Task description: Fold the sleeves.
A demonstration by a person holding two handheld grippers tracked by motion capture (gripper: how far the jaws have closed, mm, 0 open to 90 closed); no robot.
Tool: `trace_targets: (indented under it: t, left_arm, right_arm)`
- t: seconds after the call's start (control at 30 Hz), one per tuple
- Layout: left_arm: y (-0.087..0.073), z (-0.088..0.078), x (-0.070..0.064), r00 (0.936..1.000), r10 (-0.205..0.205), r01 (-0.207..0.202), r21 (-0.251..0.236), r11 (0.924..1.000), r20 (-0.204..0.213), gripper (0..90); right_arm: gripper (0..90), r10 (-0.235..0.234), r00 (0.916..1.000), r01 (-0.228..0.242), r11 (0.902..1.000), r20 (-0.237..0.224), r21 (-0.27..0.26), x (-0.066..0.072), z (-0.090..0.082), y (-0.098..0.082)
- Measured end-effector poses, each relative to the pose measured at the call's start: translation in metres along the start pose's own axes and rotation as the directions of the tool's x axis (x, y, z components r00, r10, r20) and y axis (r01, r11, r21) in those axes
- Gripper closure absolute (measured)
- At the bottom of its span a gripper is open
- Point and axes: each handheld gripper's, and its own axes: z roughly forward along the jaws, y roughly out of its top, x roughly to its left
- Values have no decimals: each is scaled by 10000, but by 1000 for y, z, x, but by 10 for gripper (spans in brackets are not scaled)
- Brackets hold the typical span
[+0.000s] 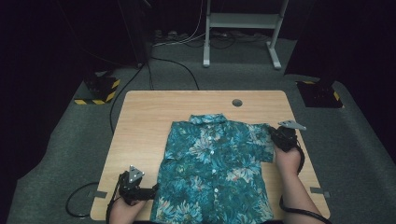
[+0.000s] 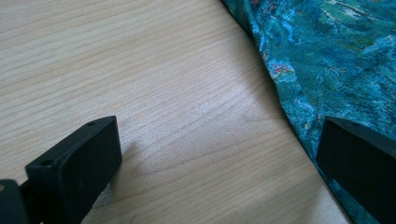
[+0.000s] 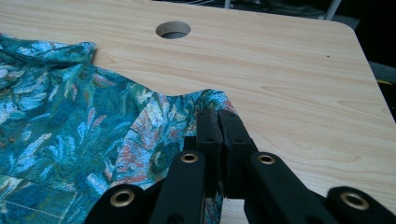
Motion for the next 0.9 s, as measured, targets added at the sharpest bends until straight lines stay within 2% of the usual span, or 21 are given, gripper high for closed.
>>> trace_targets:
  t: [0.6, 0.9]
  left_arm:
    - [0, 0, 0, 10000, -1, 1, 2, 10000, 1, 4]
    - [0, 0, 0, 10000, -2, 2, 0, 10000, 1, 4]
  right_arm:
    - [879, 30, 9999, -35, 9988, -110, -491, 9, -16, 3]
    - [879, -117, 9998, 105, 9971, -160, -758, 24, -21, 9]
